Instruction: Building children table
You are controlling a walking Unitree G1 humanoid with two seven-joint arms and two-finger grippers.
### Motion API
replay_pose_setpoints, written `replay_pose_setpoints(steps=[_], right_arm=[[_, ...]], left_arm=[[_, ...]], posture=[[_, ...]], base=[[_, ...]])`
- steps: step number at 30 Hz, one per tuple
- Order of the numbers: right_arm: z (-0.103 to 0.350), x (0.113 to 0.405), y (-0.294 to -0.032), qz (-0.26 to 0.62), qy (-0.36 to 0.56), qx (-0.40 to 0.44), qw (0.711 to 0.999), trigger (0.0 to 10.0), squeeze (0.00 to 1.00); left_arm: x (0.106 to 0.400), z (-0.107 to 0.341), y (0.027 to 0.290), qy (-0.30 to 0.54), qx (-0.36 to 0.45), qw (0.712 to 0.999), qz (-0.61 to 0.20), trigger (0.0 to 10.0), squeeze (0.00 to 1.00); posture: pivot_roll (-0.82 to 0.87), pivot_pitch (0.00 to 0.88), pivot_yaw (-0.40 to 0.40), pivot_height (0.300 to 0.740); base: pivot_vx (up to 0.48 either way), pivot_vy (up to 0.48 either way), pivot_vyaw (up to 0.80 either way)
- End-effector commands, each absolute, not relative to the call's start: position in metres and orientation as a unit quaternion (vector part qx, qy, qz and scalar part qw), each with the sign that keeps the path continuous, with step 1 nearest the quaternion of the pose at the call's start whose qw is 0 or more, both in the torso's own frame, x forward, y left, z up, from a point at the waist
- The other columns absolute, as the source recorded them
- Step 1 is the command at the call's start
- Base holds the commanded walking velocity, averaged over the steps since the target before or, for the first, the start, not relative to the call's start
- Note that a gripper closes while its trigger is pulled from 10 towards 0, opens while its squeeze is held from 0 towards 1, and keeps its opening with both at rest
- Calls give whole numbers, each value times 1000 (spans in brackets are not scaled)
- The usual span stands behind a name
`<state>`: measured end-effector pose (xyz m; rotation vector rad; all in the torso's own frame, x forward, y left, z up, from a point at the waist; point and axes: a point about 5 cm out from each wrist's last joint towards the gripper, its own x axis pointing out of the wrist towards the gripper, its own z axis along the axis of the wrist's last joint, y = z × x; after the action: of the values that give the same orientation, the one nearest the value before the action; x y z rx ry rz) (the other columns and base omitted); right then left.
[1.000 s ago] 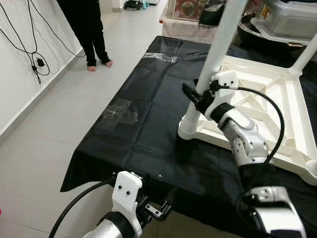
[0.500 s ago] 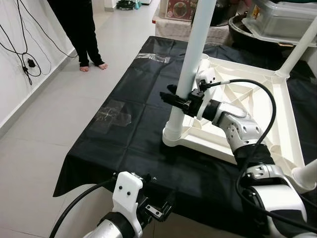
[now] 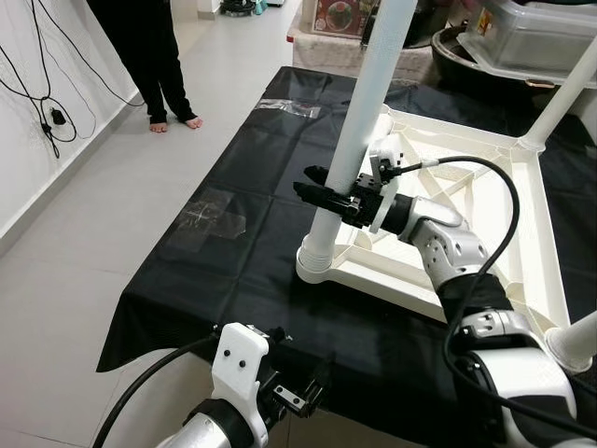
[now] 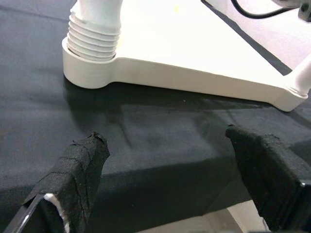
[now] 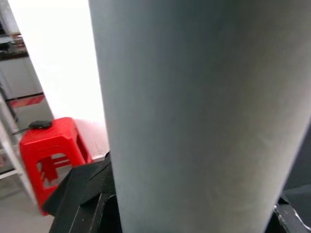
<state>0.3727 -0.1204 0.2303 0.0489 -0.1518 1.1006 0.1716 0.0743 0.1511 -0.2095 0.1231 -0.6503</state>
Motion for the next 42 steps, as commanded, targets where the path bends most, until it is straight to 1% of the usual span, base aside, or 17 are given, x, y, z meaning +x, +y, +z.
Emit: replay_pose_setpoints(steps=[1,4,7,8,10,12,13,19,22,28,31,33,34,36,37,39,42], right_arm=[[189,365,-108,531,4,29,847,10000,0],[186,362,-108,518,2,19,855,10000,0],[181,361,-108,493,2,-2,870,10000,0],[181,361,-108,493,2,-2,870,10000,0],[180,362,-108,464,7,-15,886,10000,0],[179,362,-108,454,9,-19,891,10000,0],[179,364,-108,435,15,-21,900,10000,0],[184,369,-110,346,14,-6,938,10000,0],[185,369,-110,332,13,0,943,10000,0],[182,366,-114,257,8,9,966,10000,0],[180,366,-117,237,9,9,972,10000,0],[176,366,-125,176,10,14,984,10000,0],[176,366,-125,176,10,14,984,10000,0],[175,366,-132,112,8,15,994,10000,0],[175,366,-132,112,8,15,994,10000,0],[177,366,-136,51,4,17,999,10000,0],[180,368,-138,17,-2,28,999,10000,0]], left_arm=[[170,147,74,70,-103,939,-320,10000,0],[170,147,74,70,-103,939,-321,10000,0],[171,147,74,69,-102,939,-321,10000,0],[171,147,74,69,-102,939,-321,10000,0],[171,147,74,69,-102,939,-321,10000,0],[171,147,74,69,-102,939,-321,10000,0],[171,147,74,68,-102,939,-321,10000,0],[172,147,74,68,-101,939,-321,10000,0],[172,147,74,68,-101,939,-320,10000,0],[172,146,74,68,-102,939,-321,10000,0],[172,147,74,67,-102,939,-321,10000,0],[173,147,74,67,-102,939,-321,10000,0],[173,147,74,67,-102,939,-321,10000,0],[173,146,74,67,-102,939,-321,10000,0],[173,146,74,67,-102,939,-321,10000,0],[173,146,74,67,-103,939,-320,10000,0],[173,146,74,67,-103,939,-320,10000,0]], posture=[[116,175,-80,740],[116,175,-80,740],[112,174,-78,740],[112,174,-78,740],[111,173,-78,740],[111,173,-78,740],[111,173,-78,740],[109,173,-79,740],[109,173,-79,740],[102,172,-80,740],[101,171,-80,740],[102,171,-81,740],[102,171,-81,740],[102,171,-81,740],[102,171,-81,740],[102,171,-81,740],[102,171,-81,740]], base=[[0,0,0],[0,0,0],[0,0,0],[0,0,0],[0,0,0],[0,0,0],[0,0,0],[0,0,0],[0,0,0],[0,0,0],[0,0,0],[0,0,0],[0,0,0],[0,0,0],[0,0,0],[0,0,0],[0,0,0]])
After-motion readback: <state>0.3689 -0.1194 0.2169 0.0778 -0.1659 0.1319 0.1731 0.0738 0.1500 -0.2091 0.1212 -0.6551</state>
